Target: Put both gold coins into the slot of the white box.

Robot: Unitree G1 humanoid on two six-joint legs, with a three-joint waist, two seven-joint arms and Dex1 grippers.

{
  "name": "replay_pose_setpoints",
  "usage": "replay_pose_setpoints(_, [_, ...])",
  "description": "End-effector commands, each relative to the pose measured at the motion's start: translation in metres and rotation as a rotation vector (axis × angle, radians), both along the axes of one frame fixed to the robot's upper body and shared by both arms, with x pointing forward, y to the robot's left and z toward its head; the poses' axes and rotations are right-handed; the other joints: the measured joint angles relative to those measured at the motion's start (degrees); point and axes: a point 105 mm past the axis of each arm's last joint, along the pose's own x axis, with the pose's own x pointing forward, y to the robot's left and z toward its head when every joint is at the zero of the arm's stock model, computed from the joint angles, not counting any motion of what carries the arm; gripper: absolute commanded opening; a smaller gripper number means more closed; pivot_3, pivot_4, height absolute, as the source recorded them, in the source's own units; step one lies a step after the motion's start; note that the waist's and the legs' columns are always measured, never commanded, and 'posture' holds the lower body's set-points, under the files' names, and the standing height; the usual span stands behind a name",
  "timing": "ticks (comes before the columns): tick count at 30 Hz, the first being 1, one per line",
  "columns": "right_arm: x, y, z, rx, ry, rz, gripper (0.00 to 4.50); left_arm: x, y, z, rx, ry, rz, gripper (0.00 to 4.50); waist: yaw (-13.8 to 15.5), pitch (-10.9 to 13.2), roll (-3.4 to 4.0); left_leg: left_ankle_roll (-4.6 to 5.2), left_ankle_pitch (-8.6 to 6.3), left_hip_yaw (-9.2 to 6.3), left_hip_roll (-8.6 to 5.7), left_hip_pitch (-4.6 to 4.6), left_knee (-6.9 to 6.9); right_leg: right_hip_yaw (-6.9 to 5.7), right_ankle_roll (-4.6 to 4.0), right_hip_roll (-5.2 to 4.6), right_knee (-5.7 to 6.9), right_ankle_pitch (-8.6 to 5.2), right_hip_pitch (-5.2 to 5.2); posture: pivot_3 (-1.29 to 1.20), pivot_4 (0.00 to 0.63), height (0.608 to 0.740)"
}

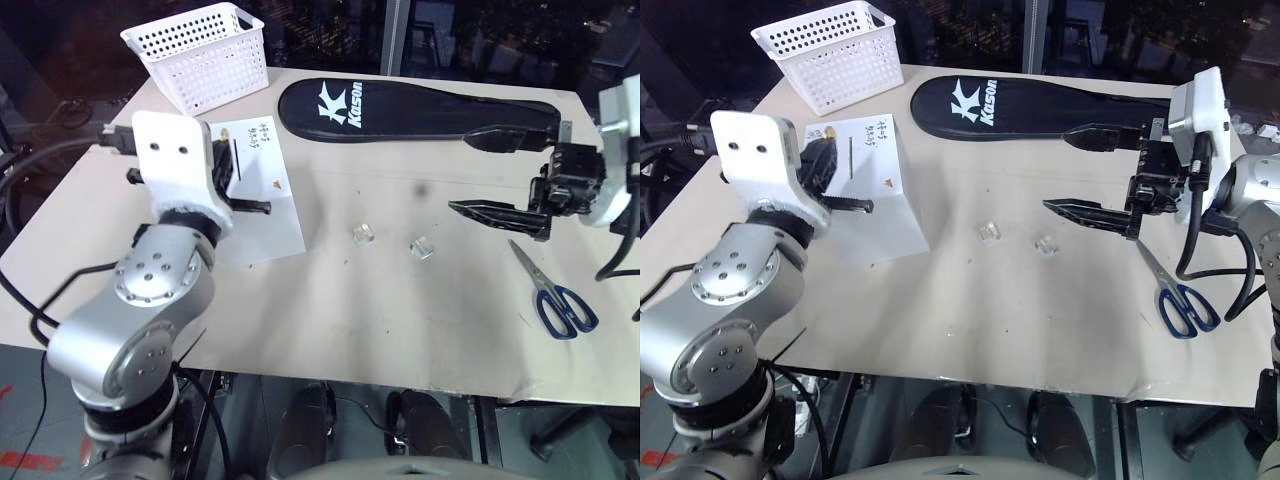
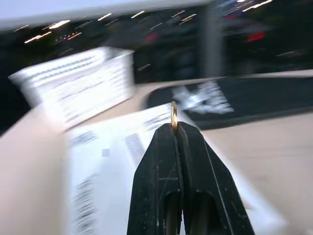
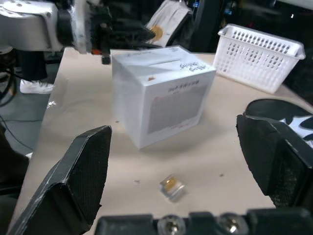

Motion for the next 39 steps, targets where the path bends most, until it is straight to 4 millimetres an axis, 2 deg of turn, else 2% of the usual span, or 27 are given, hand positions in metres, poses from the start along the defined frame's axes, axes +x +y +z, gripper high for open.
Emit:
replay_pose_setpoints(1, [0.000,-0.005,0.020,-0.016,-0.096,-0.001,4.43,0.002,0.007,0.007,0.040,0.029,0.084,0.00,0.0,0.0,-0.01,-0.02,0.01,0.01,0.00,0.02,0.00,-0.06,0.00,0.01,0.02,0.00,-0.01,0.00,0.150,0.740])
replay_pose_setpoints(4, [0.005,-0.007,0.023,-0.031,-0.107,0.002,4.43,0.008,0.003,0.008,0.029,0.081,0.089,0.00,0.1,0.0,-0.03,-0.06,0.03,0.00,-0.01,0.00,0.02,-0.09,0.00,0.00,0.03,0.00,0.00,0.00,0.150,0.740])
replay_pose_setpoints(13, [0.006,-0.008,0.019,-0.049,-0.113,0.005,4.43,0.031,0.000,-0.014,-0.029,0.253,0.130,0.00,0.1,0.0,-0.05,-0.25,0.15,-0.03,-0.02,-0.03,0.04,-0.05,-0.01,-0.06,0.04,0.00,0.00,0.00,0.150,0.740])
replay_pose_setpoints(22, [0.002,-0.011,0.015,-0.054,-0.113,-0.008,4.43,0.043,-0.003,-0.018,-0.094,0.301,0.132,0.00,0.1,0.0,-0.05,-0.25,0.15,-0.04,-0.02,-0.02,0.04,0.04,-0.01,-0.10,0.05,0.01,0.02,0.00,0.150,0.740])
replay_pose_setpoints(29, [0.001,-0.009,0.015,-0.058,-0.106,-0.009,4.43,0.044,0.004,-0.021,-0.128,0.309,0.187,0.00,0.1,0.0,-0.04,-0.25,0.15,-0.04,-0.02,0.01,0.05,0.08,-0.01,-0.11,0.10,0.01,0.03,0.00,0.150,0.740])
replay_pose_setpoints(32, [0.002,-0.005,0.013,-0.056,-0.089,-0.012,4.50,0.043,0.004,-0.021,-0.155,0.305,0.184,0.85,0.0,0.0,-0.03,-0.26,0.15,-0.03,-0.02,0.03,0.06,0.11,-0.02,-0.12,0.12,0.01,0.03,0.00,0.150,0.740])
replay_pose_setpoints(35, [0.006,-0.001,0.009,-0.064,-0.068,-0.035,4.50,0.037,0.006,-0.006,-0.156,0.240,0.170,2.15,0.1,0.0,-0.03,-0.26,0.15,-0.04,-0.02,0.03,0.06,0.10,-0.02,-0.12,0.12,0.01,0.04,0.00,0.150,0.740])
replay_pose_setpoints(39, [0.014,0.012,-0.016,-0.097,0.016,-0.096,4.50,0.020,-0.007,0.023,-0.022,0.156,-0.099,2.15,-0.1,0.1,-0.11,-0.27,0.15,-0.05,-0.02,-0.03,0.10,0.08,-0.02,-0.13,0.11,0.01,0.02,0.00,0.150,0.740])
